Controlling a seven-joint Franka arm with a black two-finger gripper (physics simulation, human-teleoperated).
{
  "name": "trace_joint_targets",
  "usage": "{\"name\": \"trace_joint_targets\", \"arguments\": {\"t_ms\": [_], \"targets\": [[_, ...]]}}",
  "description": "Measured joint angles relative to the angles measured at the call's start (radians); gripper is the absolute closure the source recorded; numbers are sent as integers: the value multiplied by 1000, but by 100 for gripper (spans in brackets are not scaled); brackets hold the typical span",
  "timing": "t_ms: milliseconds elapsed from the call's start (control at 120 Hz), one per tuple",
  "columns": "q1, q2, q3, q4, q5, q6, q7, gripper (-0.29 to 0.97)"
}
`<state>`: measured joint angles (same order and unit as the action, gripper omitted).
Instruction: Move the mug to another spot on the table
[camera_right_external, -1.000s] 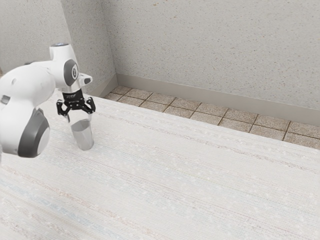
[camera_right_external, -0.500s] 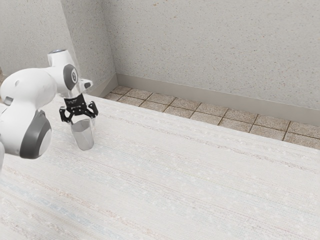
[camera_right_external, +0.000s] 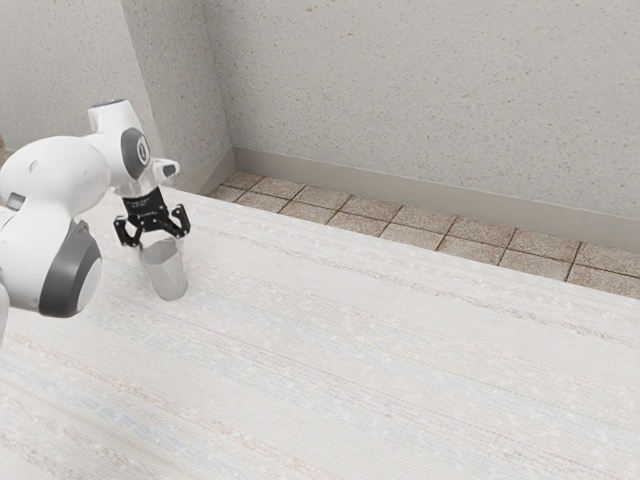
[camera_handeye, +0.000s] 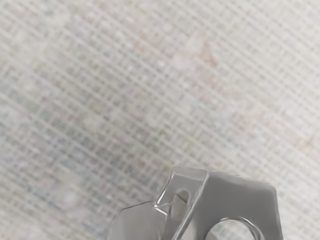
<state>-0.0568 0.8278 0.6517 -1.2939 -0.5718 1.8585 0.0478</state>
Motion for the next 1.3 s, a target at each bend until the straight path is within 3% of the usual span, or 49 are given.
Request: {"name": "trace_joint_targets", "arguments": {"t_ms": [633, 850, 1300], "targets": [[2, 36, 21, 26, -65, 49, 0, 12], [2, 36, 21, 21, -88, 43, -3, 29], [3, 52, 55, 28, -133, -38, -12, 51]]}}
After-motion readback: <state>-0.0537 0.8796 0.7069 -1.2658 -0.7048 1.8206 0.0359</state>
